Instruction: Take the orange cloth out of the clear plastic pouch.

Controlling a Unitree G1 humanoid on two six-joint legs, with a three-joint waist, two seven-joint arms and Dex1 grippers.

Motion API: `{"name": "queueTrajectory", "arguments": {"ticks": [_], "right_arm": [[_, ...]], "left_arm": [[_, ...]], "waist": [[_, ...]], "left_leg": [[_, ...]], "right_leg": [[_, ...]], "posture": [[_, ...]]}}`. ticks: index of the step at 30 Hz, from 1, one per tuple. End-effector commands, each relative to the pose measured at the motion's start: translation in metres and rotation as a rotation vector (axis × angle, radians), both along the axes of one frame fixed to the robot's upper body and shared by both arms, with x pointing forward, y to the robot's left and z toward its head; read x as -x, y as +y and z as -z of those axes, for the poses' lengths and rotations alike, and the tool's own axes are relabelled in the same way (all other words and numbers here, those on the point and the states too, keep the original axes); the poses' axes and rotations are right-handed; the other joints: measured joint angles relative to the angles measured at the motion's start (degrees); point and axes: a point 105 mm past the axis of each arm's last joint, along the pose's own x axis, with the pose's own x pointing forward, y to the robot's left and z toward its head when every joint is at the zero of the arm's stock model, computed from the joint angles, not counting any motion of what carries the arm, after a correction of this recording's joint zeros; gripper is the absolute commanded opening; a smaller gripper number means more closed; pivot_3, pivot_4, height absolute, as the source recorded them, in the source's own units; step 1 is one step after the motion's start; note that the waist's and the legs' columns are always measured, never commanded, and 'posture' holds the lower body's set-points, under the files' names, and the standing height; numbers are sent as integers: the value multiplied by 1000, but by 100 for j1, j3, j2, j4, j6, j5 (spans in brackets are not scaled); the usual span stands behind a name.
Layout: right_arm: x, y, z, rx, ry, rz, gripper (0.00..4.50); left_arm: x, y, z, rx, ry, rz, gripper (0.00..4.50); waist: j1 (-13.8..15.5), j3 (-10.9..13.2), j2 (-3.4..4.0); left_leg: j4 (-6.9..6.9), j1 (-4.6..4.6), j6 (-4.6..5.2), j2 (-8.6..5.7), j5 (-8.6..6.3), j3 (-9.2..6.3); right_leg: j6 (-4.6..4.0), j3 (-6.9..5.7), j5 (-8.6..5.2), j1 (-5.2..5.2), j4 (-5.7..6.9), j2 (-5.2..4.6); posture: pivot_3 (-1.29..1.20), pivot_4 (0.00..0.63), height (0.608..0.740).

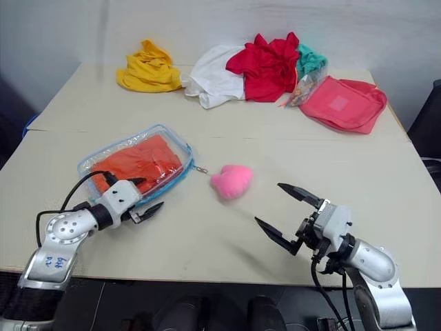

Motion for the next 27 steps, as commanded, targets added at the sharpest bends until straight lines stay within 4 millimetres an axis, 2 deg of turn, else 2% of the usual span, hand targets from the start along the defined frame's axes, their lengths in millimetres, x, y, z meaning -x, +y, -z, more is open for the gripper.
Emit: {"name": "queueTrajectory", "arguments": {"ticks": [1, 6, 9, 13, 16, 18, 21, 25, 27], "right_arm": [[2, 4, -8, -31, -21, -13, 4500], [0, 6, -9, -37, -20, -9, 4500], [-1, 6, -10, -43, -20, -3, 4500], [-2, 5, -9, -45, -19, 2, 4500], [-2, 2, -8, -43, -15, 14, 4500], [-1, -6, -5, -31, -11, 40, 4500], [0, -21, -1, -18, -7, 95, 4500], [7, -41, 5, 11, 8, 163, 4500], [13, -47, 7, 20, 15, 185, 4500]], "left_arm": [[-5, -3, 9, -30, 56, -5, 3665], [-5, 8, 19, -113, 143, -8, 2079], [-11, 20, 17, -118, 144, -37, 1206], [-17, 23, 16, -106, 145, -28, 34], [-22, 12, 14, -53, 147, 49, 12], [-21, -18, 2, 32, 126, 226, 12], [-13, -57, -7, 66, 99, 461, 12], [2, -104, -5, 83, 100, 696, 12], [4, -117, -1, 78, 107, 742, 12]], "waist": [[-16, 0, 0], [-36, -2, 3], [-52, -4, 7], [-44, -4, 7], [-37, -4, 8], [-8, -5, 8], [93, -4, 7], [135, -4, 7], [114, -3, 6]], "left_leg": [[-1, 1, 0, 0, 0, 1], [-4, 6, -6, 2, 3, 2], [-6, 11, -8, 4, 5, 4], [-7, 13, -9, 4, 5, 5], [-5, 13, -8, 4, 5, 5], [-3, 12, -8, 4, 5, 5], [6, -1, -4, -1, 4, 1], [19, -19, 6, -8, -2, 1], [23, -25, 8, -7, -3, 2]], "right_leg": [[0, 0, 0, 0, 1, 0], [0, 1, 0, -3, 9, 4], [0, 5, 0, -3, 14, 6], [0, 7, 0, -5, 15, 6], [0, 6, 0, -4, 16, 6], [0, 5, 0, -4, 17, 5], [0, -3, 0, -4, 12, 1], [0, -6, 0, -3, 15, 0], [1, -7, 0, -5, 14, 5]], "posture": [[0, 150, 740], [0, 150, 740], [0, 150, 740], [0, 150, 740], [0, 150, 740], [0, 150, 740], [0, 150, 740], [0, 150, 740], [0, 150, 740]]}}
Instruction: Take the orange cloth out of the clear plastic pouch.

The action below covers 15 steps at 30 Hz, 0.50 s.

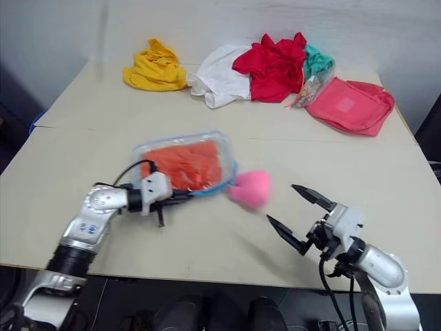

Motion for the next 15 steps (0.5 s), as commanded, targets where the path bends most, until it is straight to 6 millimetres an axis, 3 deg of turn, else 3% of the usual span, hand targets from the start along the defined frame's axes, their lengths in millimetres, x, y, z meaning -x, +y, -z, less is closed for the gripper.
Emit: {"name": "queueTrajectory", "arguments": {"ticks": [1, 5, 12, 15], "right_arm": [[10, -11, -7, 15, -39, 34, 4500], [17, -17, -5, 22, -33, 70, 4500], [24, -20, -3, 25, -22, 91, 4500], [23, -30, -4, 10, 14, 128, 4500]], "left_arm": [[6, -22, -4, 4, -30, 107, 12], [0, -40, 3, 1, -9, 73, 12], [3, -54, 6, -5, -7, 70, 12], [7, -52, -8, 16, 17, 81, 689]], "waist": [[-30, 1, -1], [-91, 1, -1], [-126, 0, -1], [-117, 1, -1]], "left_leg": [[0, 0, 0, 1, 0, 0], [-2, 19, -6, 7, 4, 6], [-2, 24, -7, 8, 5, 6], [2, 22, -7, 7, 5, 4]], "right_leg": [[0, -1, 0, 0, 1, 2], [0, 8, 0, 1, 2, 10], [0, 15, 0, 3, 7, 9], [0, 15, 0, 6, 5, 8]], "posture": [[0, 150, 740], [0, 150, 740], [0, 150, 740], [0, 150, 740]]}}
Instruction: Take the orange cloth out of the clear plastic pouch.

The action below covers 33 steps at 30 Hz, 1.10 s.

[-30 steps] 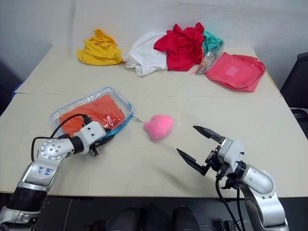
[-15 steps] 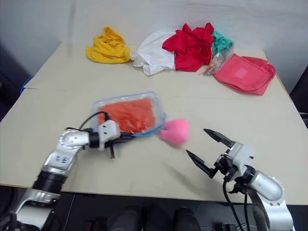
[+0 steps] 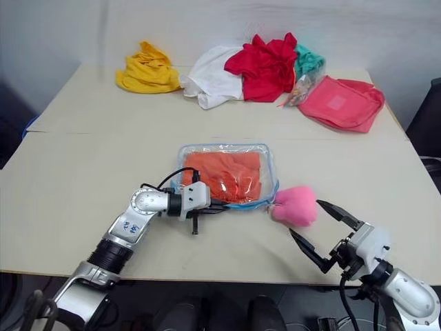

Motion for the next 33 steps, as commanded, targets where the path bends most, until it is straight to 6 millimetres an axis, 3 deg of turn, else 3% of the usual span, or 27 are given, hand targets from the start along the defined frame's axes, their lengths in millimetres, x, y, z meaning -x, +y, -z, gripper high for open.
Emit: {"name": "queueTrajectory", "arguments": {"ticks": [1, 7, 11, 14, 16, 18, 21, 26, 31, 33], "right_arm": [[1, -13, -16, -59, 19, 51, 4500], [-3, -20, -18, 58, 193, -10, 4500], [-20, -27, -8, 207, 385, -52, 4500], [-44, -28, 4, 218, 488, -102, 4500], [-60, -32, 18, 258, 517, -101, 4500], [-67, -34, 29, 296, 547, -120, 4084], [-71, -35, 24, 313, 516, -147, 3256], [-46, -36, 6, 447, 517, -262, 1685], [-27, -11, -12, 419, 517, -374, 193], [-23, 0, -8, 396, 513, -412, 15]], "left_arm": [[9, -2, -26, 41, -16, 49, 980], [30, 19, -60, 129, -29, 153, 2825], [49, 48, -66, 169, 97, 245, 2825], [57, 69, -63, 186, 160, 261, 3421], [59, 79, -56, 176, 161, 244, 4055], [60, 84, -49, 157, 166, 223, 4500], [62, 89, -44, 148, 154, 188, 4500], [70, 94, -36, 188, 175, 101, 4500], [81, 88, -32, 255, 224, 53, 4500], [84, 84, -29, 264, 235, 46, 4500]], "waist": [[-4, 0, 0], [-50, 0, 6], [-60, 1, 7], [-49, 8, -1], [-35, 10, 2], [0, 11, 6], [17, 11, 6], [-14, 13, 9], [-50, 13, 9], [-43, 13, 9]], "left_leg": [[0, -1, 0, 0, 0, 0], [-6, 3, -2, 4, 1, -1], [-8, 6, -2, 7, 1, 5], [-7, 3, -1, 9, 1, -2], [-4, 3, 3, 8, -2, -4], [-2, -3, 7, 2, -3, -8], [1, -27, 12, 0, -6, -18], [1, -31, 14, 0, -8, -18], [10, -25, 14, 6, -7, -26], [9, -16, 13, 6, -7, -26]], "right_leg": [[0, 1, 0, 0, 0, -1], [0, 0, 0, 3, -5, 1], [0, 5, 0, 0, -3, 5], [-1, 0, 0, 2, -8, 5], [-1, 0, 0, 4, -14, 1], [-1, -2, 0, 3, -19, -6], [-1, -8, 0, -6, -37, -6], [-1, -13, 0, -4, -41, -8], [-1, -15, 0, 6, -33, -5], [-2, -15, 1, 12, -30, -5]], "posture": [[0, 150, 740], [0, 150, 740], [0, 150, 740], [0, 150, 740], [0, 150, 740], [0, 150, 740], [0, 150, 740], [0, 150, 740], [0, 150, 740], [0, 150, 740]]}}
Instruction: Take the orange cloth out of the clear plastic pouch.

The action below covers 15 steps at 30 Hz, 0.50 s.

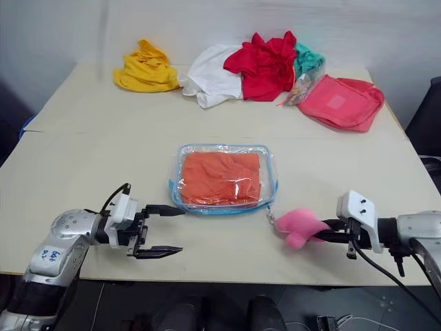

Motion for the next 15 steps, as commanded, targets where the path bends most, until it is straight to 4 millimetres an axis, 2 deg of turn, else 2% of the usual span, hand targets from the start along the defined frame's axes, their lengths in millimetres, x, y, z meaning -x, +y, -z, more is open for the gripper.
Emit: {"name": "queueTrajectory", "arguments": {"ticks": [1, 4, 7, 10, 12, 15], "right_arm": [[6, 21, -4, -67, -23, -58, 15], [11, 42, 3, -152, -25, -107, 15], [1, 61, 6, -284, -57, -78, 15], [-7, 70, 28, -234, -102, -104, 967], [-11, 77, 31, -269, -113, -94, 1568], [-6, 87, 33, -230, -136, -183, 2501]], "left_arm": [[6, -7, -5, 31, -14, -4, 4500], [6, -13, -5, 47, -7, -10, 4500], [5, -17, -4, 53, -1, -8, 4500], [5, -19, -1, 37, -2, 13, 4500], [5, -19, 0, 17, -3, 28, 4500], [4, -22, 0, -8, -19, 76, 4500]], "waist": [[13, 0, 0], [28, 0, 0], [20, 0, 0], [12, 1, 1], [13, 1, 1], [12, 3, 6]], "left_leg": [[-1, 0, 0, 0, 0, -2], [-3, -2, -1, -1, 0, -4], [-4, -5, -1, -3, 0, -6], [-4, -4, -3, -4, 1, -7], [-5, -4, -3, -5, 1, -6], [-6, -4, -5, -5, 2, -4]], "right_leg": [[0, -1, 0, 0, -1, 0], [0, -2, 0, 1, -9, -1], [0, -5, 0, 2, -13, -1], [0, -6, 0, 0, -10, 0], [0, -4, 0, -2, -10, 0], [0, -4, 0, -5, -9, 0]], "posture": [[0, 150, 740], [0, 150, 740], [0, 150, 740], [0, 150, 740], [0, 150, 740], [0, 150, 740]]}}
